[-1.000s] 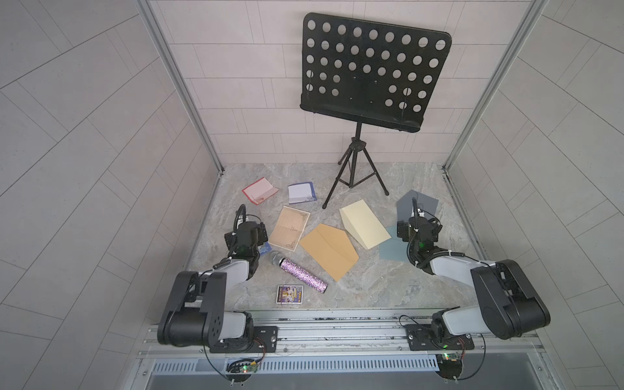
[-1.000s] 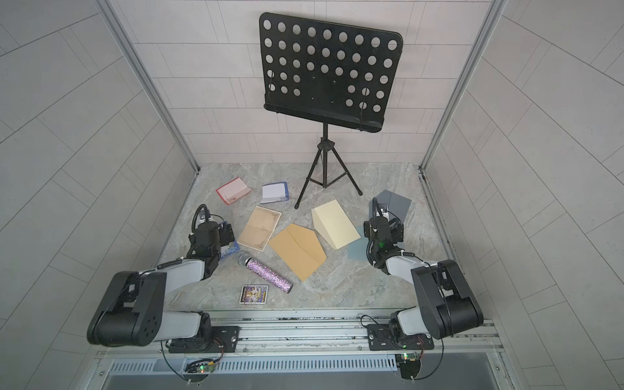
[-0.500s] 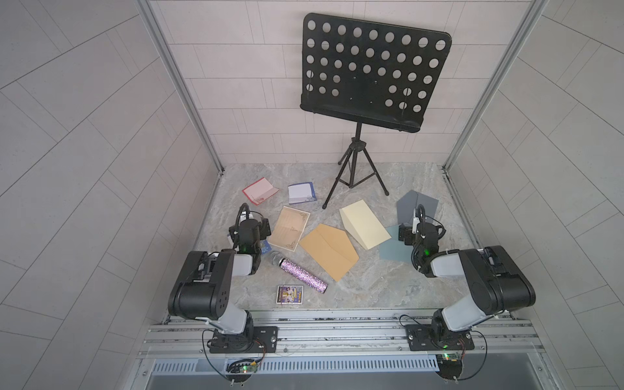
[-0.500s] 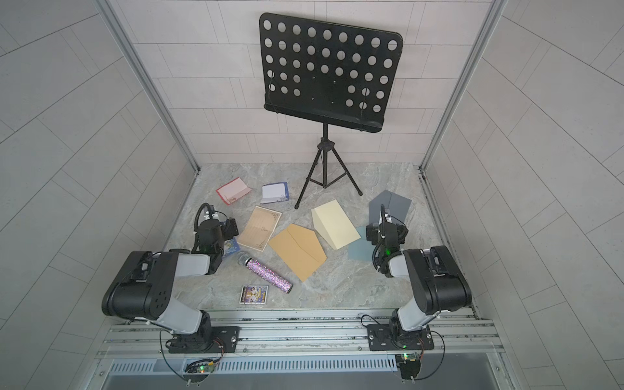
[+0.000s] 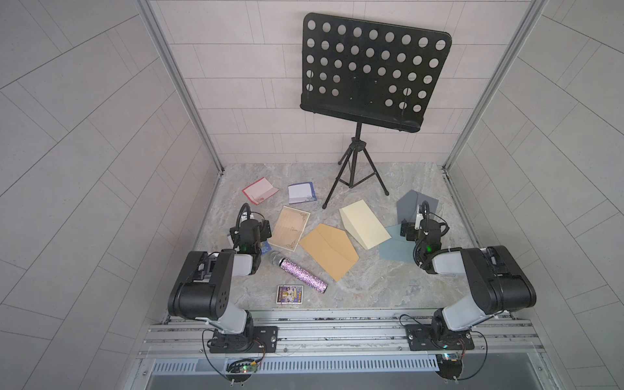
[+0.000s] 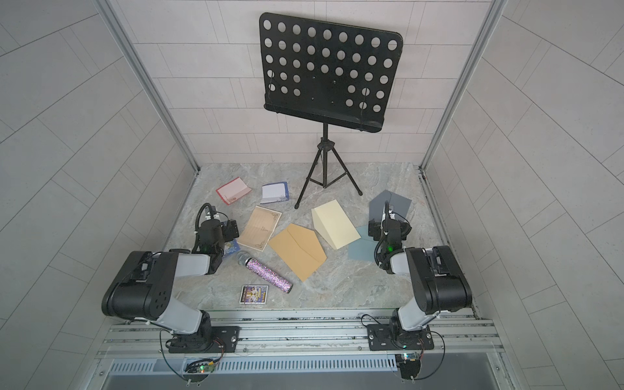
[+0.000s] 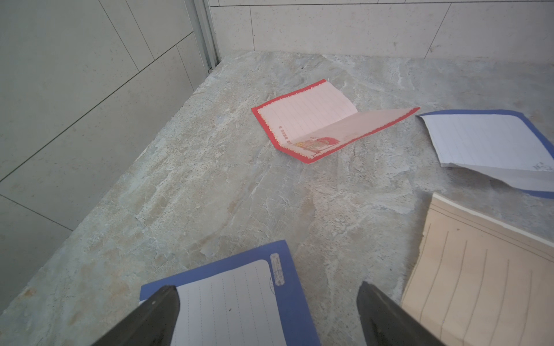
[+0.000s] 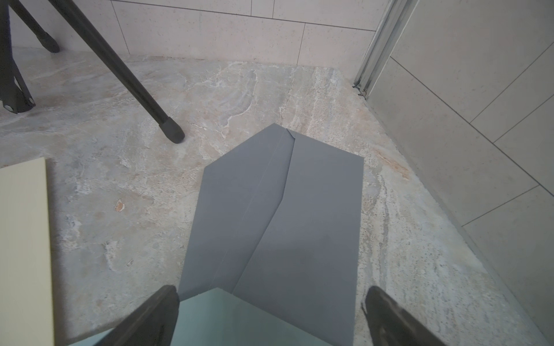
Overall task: Take the letter paper out of the envelope
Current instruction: Reset both arms
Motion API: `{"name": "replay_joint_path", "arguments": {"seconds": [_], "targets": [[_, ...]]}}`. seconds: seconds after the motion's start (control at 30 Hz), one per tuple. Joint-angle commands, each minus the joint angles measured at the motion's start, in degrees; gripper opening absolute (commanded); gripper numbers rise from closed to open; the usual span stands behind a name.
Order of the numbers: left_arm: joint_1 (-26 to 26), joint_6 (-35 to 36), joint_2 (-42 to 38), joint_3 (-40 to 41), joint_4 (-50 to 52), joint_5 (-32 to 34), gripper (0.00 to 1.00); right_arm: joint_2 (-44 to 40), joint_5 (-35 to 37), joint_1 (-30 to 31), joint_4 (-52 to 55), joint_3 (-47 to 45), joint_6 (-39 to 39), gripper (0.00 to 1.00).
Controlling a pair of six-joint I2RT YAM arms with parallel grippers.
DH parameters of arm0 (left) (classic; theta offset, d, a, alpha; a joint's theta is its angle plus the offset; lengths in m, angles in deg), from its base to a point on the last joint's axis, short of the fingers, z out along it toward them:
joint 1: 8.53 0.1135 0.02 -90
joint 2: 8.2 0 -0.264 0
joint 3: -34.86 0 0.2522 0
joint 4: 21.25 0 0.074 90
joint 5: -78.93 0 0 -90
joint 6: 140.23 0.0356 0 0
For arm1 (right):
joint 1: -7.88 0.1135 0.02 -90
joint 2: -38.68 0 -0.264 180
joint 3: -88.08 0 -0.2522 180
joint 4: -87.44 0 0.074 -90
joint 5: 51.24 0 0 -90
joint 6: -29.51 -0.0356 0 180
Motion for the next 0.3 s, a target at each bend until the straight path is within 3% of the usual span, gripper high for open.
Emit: {"name": "replay_joint_path", "arguments": {"seconds": [0.0, 0.27], "targets": [[-0.58, 1.45, -0.80, -1.52, 0.11, 0.70, 1.00, -0.95, -0.30, -0.05, -0.51, 0.06, 0.08, 1.00], [-0.61, 1.49, -0.11, -2.42, 1.10, 0.98, 1.00, -0.92, -0.25, -0.05, -0.52, 0.00, 0.08, 1.00]]}}
